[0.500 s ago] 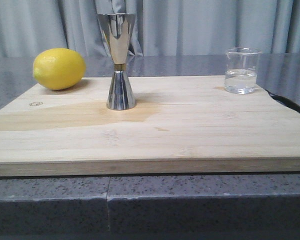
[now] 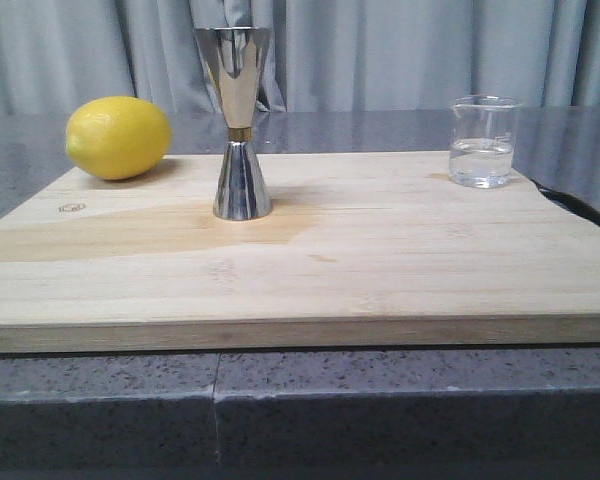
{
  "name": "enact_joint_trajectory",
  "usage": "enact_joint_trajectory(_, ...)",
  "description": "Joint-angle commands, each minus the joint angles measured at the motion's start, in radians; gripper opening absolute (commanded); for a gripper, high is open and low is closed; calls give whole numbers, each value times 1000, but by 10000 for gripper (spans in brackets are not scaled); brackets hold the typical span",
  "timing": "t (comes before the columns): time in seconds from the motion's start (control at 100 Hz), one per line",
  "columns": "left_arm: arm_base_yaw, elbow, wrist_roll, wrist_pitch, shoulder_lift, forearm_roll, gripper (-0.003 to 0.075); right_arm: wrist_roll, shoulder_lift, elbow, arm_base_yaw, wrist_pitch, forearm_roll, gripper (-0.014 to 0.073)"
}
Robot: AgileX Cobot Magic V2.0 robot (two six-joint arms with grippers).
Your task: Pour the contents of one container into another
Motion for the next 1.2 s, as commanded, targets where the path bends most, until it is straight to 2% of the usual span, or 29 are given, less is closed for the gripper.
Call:
enact_joint_trajectory(0.0, 1, 6, -1, -78, -24, -7, -19, -8, -23, 15, -6, -86, -10, -71)
enact_joint_trajectory(0.42, 1, -33, -1, -82, -24, -7, -19, -8, -23, -8, -6, -63, -12, -71)
enact_joint_trajectory(0.55, 1, -128, -1, -13, -15, -5, -19, -8, -20, -101, -6, 92, -14, -71)
enact_joint_trajectory(0.81, 1, -376, 3, 224, 132, 82, -19, -8, 97, -315, -6, 281, -74, -71)
enact_joint_trajectory(1.01, 1, -517, 3, 241, 283, 80, -19, -8, 245, -483, -6, 339, -145, -71)
enact_joint_trajectory(1.19, 1, -531, 3, 209, 342, 82, -19, -8, 289, -522, -6, 302, -145, -71)
